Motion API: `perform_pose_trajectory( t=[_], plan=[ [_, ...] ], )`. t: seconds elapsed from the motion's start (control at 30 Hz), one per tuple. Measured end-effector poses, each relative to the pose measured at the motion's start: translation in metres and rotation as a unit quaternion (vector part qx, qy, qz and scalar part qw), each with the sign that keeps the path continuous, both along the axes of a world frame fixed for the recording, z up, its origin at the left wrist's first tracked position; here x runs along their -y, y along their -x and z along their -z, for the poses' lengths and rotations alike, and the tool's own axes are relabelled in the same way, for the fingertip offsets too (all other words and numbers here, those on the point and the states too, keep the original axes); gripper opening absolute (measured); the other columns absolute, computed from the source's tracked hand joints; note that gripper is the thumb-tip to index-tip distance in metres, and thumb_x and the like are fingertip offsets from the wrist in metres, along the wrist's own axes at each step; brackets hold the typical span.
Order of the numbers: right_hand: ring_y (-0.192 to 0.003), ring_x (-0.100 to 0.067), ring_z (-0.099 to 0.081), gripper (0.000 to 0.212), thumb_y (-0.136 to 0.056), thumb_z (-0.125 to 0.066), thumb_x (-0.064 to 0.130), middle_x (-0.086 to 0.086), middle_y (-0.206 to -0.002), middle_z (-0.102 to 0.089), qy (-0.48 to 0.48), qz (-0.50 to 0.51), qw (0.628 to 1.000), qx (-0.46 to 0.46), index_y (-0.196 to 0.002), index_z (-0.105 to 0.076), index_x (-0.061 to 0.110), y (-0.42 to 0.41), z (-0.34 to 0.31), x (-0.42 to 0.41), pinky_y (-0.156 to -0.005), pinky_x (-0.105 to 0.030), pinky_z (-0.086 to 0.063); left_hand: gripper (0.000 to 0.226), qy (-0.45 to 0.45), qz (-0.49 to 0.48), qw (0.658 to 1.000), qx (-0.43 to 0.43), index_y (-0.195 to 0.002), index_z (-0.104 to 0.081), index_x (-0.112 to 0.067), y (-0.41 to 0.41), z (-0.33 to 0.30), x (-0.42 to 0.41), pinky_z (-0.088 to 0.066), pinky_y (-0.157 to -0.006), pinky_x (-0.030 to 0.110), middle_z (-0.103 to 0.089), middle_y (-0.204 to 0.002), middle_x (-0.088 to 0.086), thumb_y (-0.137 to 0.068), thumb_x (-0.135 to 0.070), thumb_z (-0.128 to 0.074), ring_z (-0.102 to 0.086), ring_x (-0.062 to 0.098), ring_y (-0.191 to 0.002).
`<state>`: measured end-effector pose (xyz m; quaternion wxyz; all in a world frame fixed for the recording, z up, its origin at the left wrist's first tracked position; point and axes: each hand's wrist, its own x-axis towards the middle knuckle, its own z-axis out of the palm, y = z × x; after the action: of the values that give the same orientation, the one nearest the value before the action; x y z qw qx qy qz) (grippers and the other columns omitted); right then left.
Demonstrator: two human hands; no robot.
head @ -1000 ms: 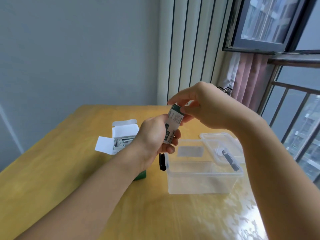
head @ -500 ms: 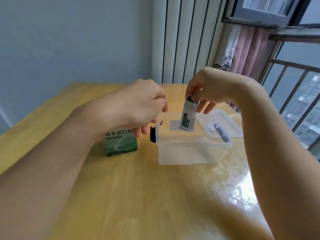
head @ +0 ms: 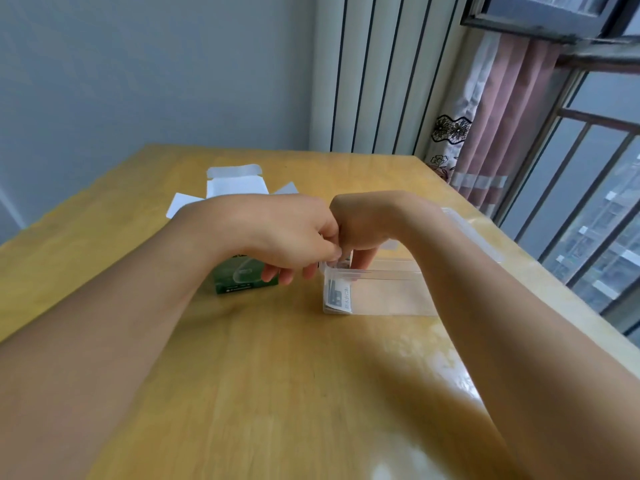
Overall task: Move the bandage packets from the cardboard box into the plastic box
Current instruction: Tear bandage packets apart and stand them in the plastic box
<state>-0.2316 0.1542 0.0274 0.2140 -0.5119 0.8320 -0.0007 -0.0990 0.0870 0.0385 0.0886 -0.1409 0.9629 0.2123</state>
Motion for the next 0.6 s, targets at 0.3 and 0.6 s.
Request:
perform_pose_trajectory(
  t=[0.3, 0.6],
  plan=[
    [-0.077, -0.028, -0.077, 0.025, -0.08, -0.073, -0.007, -0.008, -0.1, -0.071, -0.011, 0.011, 0.999, 0.041, -0.102, -0.067, 0.005, -0.006, 0.01, 0.004, -0.083, -0.043, -0.061, 0.031, 0.022, -0.001, 1.0, 0.006, -0.1, -0.067, -0.015, 0.003, 0.005, 0.003, -0.046, -0.043, 0.022, -0.075, -0.088, 0.009, -0.105, -0.03, -0.041, -0.063, 0.017, -0.047],
    [-0.068, -0.017, -0.076, 0.014, -0.09, -0.068, 0.002, -0.005, -0.094, -0.074, 0.132, 0.037, 0.99, 0.036, -0.103, -0.071, 0.007, -0.002, -0.052, -0.038, -0.068, -0.035, -0.064, 0.021, -0.129, -0.025, 0.99, -0.046, -0.112, -0.065, -0.024, -0.026, -0.033, 0.021, -0.051, -0.047, 0.026, -0.073, -0.091, 0.005, -0.105, -0.031, -0.048, -0.068, 0.018, -0.06]
  ],
)
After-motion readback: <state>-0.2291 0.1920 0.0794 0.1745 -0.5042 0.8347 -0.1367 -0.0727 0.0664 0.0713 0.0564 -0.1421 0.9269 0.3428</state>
